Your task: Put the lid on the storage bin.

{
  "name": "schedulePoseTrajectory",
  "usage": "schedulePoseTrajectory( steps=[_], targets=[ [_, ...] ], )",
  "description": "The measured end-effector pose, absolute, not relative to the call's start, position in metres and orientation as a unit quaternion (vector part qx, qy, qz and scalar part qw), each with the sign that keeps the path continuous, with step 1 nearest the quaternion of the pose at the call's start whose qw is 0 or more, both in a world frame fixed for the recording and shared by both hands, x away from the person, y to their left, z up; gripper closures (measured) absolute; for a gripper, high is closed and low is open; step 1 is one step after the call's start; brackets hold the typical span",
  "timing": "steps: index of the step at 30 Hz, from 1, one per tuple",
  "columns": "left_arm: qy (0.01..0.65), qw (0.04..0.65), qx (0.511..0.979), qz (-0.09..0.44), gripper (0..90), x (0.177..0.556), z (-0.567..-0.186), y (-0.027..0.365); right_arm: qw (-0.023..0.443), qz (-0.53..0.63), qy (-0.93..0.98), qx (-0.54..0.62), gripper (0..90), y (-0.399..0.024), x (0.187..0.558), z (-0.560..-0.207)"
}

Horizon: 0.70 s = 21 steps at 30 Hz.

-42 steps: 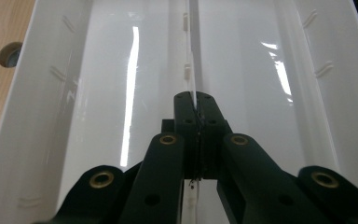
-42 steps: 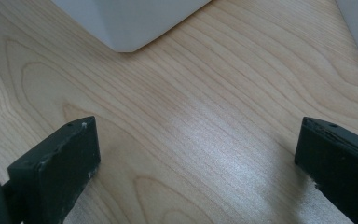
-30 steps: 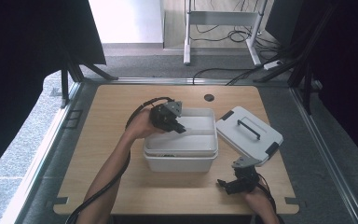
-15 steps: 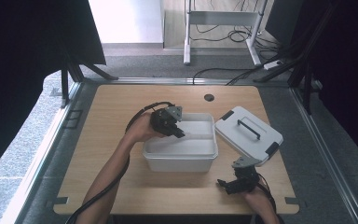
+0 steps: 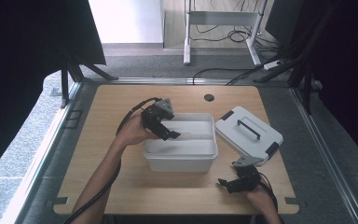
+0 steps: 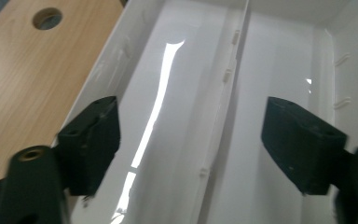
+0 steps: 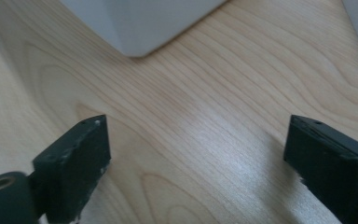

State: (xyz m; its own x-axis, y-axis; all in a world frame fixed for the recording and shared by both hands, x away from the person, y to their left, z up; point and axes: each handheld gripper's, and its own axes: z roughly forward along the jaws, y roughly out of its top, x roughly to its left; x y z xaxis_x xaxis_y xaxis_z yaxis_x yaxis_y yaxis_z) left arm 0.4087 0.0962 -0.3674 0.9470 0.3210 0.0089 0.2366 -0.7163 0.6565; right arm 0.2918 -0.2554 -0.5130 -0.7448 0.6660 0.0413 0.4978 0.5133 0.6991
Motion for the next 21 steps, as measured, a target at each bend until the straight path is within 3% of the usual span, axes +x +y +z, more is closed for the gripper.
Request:
schedulePoseTrajectory(
  steps=[12,21],
  targets=[
    [0.233,0.372,0.894,0.086,0.4,0.382,-0.364,0.149,0.092,0.386,0.858,0.326,13.0,-0.263,0.306,-0.479],
    [0.274,0.381,0.876,0.115,0.0,0.36,-0.372,0.192,0.1,0.381,0.858,0.329,13.1,-0.27,0.323,-0.461]
  ],
)
